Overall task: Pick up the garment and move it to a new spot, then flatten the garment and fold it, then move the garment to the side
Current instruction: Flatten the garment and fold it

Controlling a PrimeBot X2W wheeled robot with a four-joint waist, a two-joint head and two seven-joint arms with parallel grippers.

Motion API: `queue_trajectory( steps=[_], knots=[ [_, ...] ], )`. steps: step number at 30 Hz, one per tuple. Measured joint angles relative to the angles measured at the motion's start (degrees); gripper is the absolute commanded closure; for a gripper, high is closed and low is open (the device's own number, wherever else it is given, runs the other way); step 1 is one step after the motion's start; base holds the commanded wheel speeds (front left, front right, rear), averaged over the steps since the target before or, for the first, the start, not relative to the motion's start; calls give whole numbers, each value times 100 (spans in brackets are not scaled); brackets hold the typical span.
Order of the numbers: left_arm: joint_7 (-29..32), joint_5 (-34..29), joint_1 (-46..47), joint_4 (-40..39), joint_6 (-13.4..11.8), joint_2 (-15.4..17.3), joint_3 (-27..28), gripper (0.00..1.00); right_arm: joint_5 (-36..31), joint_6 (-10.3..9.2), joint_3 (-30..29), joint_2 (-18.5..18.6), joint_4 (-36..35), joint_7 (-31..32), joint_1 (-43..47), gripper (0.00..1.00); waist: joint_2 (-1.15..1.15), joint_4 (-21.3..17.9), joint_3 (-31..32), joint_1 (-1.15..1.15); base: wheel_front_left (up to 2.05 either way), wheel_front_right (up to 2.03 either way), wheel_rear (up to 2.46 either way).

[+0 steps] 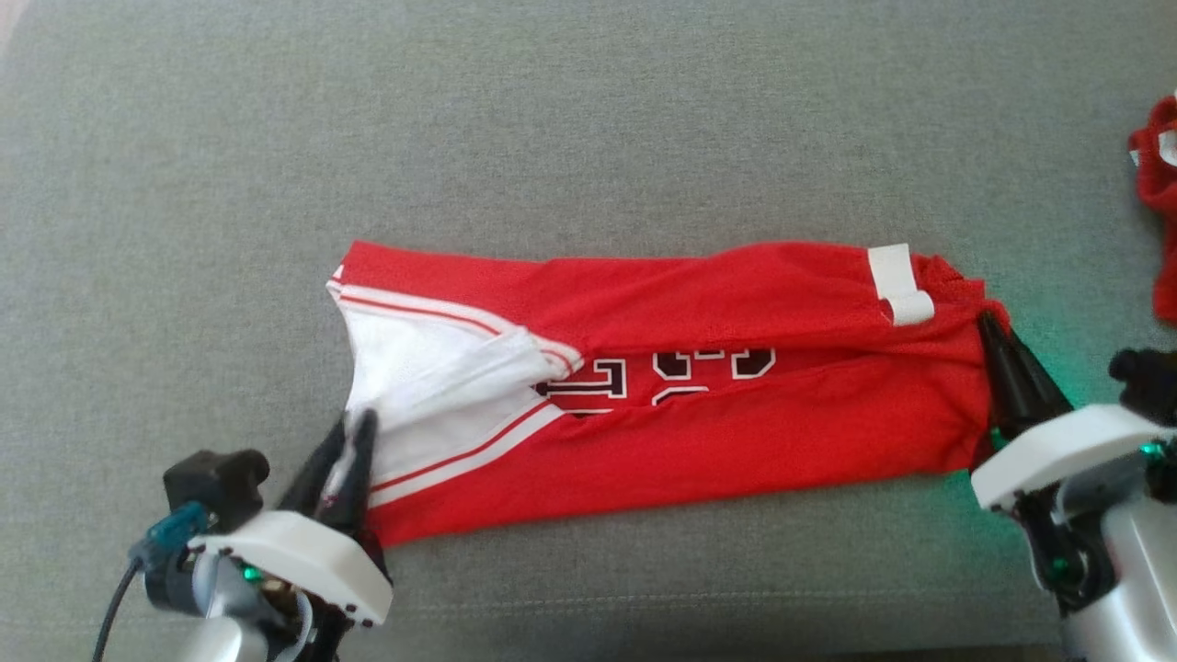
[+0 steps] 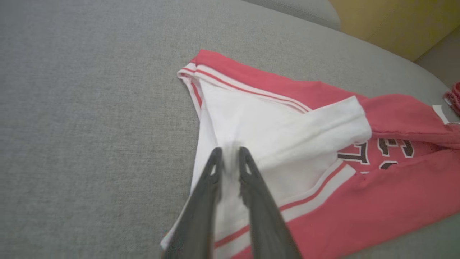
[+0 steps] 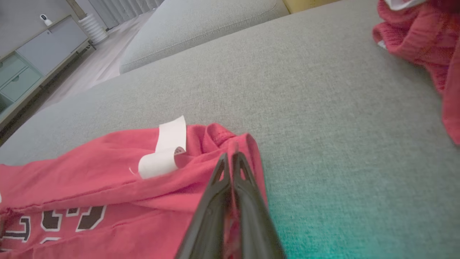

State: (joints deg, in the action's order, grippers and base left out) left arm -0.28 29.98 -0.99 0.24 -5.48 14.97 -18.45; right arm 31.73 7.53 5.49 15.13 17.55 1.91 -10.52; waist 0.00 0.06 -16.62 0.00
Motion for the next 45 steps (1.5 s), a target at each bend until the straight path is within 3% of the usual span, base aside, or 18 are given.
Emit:
queue_trajectory(
  steps=[1,7,15,23,45],
  knots=[
    [29,1,3,47,0,14,-4,0,-29,0,-10,0,13,-5,47,0,0,8,5,0,0,0,0],
    [-151,-64,2,250,-23,22,-34,0,-196,0,-57,-149,-234,-205,370,0,0,24,76,0,0,0,0],
    [-1069,-622,11,112,-407,-32,24,0,-1230,0,-579,-591,-1419,-603,995,0,0,-17,283,0,0,0,0],
    [-1327,-959,194,-211,-595,-37,108,0,-1880,0,-646,-925,-2441,-227,1074,0,0,-150,555,0,0,0,0],
    [-1326,-971,193,-188,-711,-35,78,0,-1869,0,-690,-1046,-2592,140,1354,0,0,-156,520,0,0,0,0]
  ],
)
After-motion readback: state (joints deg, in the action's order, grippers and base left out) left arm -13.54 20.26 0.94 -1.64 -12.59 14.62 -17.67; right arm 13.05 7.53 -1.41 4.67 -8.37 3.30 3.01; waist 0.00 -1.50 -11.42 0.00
